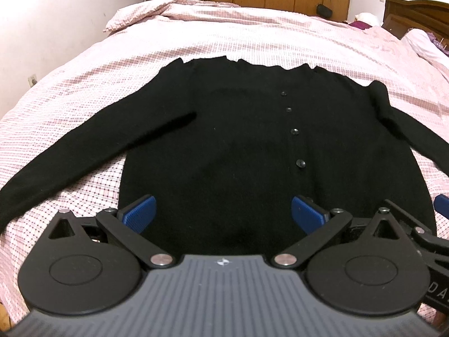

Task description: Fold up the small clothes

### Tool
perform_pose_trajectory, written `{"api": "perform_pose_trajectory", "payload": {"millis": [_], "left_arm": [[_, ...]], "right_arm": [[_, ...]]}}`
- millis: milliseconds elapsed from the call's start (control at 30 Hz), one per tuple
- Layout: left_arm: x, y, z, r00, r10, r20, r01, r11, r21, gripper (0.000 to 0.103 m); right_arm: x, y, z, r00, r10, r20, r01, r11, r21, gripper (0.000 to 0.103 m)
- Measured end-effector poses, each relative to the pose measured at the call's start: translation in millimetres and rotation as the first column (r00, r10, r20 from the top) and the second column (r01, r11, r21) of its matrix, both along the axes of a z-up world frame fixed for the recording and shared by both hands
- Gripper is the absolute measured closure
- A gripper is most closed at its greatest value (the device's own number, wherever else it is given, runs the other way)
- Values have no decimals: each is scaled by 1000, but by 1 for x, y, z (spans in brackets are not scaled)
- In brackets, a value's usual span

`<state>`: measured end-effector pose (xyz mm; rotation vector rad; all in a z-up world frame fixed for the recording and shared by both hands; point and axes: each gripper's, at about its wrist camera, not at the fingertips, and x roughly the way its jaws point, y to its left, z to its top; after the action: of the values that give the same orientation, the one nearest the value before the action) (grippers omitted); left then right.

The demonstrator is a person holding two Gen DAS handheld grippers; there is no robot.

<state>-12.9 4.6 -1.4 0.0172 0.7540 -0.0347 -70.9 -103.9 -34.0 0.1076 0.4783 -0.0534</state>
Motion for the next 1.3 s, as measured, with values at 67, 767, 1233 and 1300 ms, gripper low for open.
{"api": "perform_pose_trajectory", "payload": {"millis": [67, 767, 1233, 1300], "left_arm": [[2, 1, -1, 1000, -1, 0, 1, 1000, 4, 0], [60, -11, 21, 997, -78, 3, 78, 997, 12, 0], [124, -38, 10, 996, -85, -25, 86, 995, 45, 0], [133, -40, 7, 996, -87, -33, 88, 996, 31, 0]], "right_arm": [[2, -1, -1, 1000, 8, -2, -8, 1000, 5, 0], [49, -97, 21, 993, -117, -23, 119, 981, 150, 0], [91, -199, -14, 925, -348, -151, 376, 893, 246, 0], [95, -212, -22, 913, -366, -180, 404, 871, 280, 0]]}}
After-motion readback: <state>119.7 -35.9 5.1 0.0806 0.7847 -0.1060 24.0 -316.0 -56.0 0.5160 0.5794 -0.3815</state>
